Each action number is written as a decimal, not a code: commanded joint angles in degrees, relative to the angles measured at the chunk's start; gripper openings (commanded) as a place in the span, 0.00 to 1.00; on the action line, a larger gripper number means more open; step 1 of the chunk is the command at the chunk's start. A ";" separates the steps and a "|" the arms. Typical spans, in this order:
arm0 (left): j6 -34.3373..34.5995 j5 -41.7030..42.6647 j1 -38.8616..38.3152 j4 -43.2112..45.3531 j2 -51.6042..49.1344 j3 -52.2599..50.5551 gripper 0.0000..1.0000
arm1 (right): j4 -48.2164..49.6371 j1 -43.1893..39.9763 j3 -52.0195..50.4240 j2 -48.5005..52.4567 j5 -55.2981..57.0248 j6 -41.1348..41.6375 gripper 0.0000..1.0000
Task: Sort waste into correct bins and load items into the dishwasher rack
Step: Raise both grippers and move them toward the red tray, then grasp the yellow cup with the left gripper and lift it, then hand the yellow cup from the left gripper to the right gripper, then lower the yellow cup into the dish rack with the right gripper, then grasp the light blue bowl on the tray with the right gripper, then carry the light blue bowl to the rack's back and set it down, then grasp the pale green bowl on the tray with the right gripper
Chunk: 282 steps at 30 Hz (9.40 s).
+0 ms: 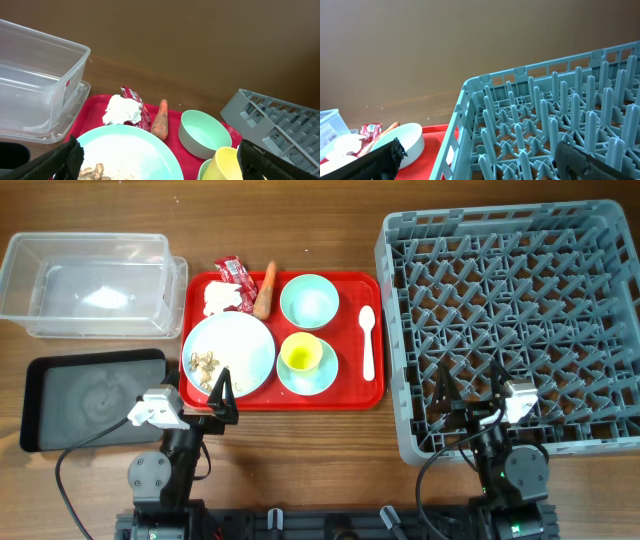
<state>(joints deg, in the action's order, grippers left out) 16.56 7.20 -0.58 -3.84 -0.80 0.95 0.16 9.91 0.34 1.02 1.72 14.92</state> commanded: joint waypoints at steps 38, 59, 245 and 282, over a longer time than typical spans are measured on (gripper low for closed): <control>4.90 1.44 0.26 -30.53 -48.78 51.69 1.00 | -40.22 -0.13 58.93 54.84 -16.90 3.48 1.00; 7.76 -0.26 -22.73 -38.40 -95.67 66.84 0.50 | -45.18 -0.15 69.02 72.39 -25.97 3.26 1.00; 16.94 -14.36 14.73 -61.61 -53.75 81.24 1.00 | -55.63 16.83 88.50 100.45 43.34 0.28 0.54; 16.94 -14.36 14.73 -61.59 -53.75 81.24 1.00 | -44.61 14.78 88.98 93.35 16.85 14.60 0.04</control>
<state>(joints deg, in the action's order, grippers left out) 32.95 -6.20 13.89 -65.58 -54.70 82.08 -42.48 27.09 88.23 106.74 3.40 29.56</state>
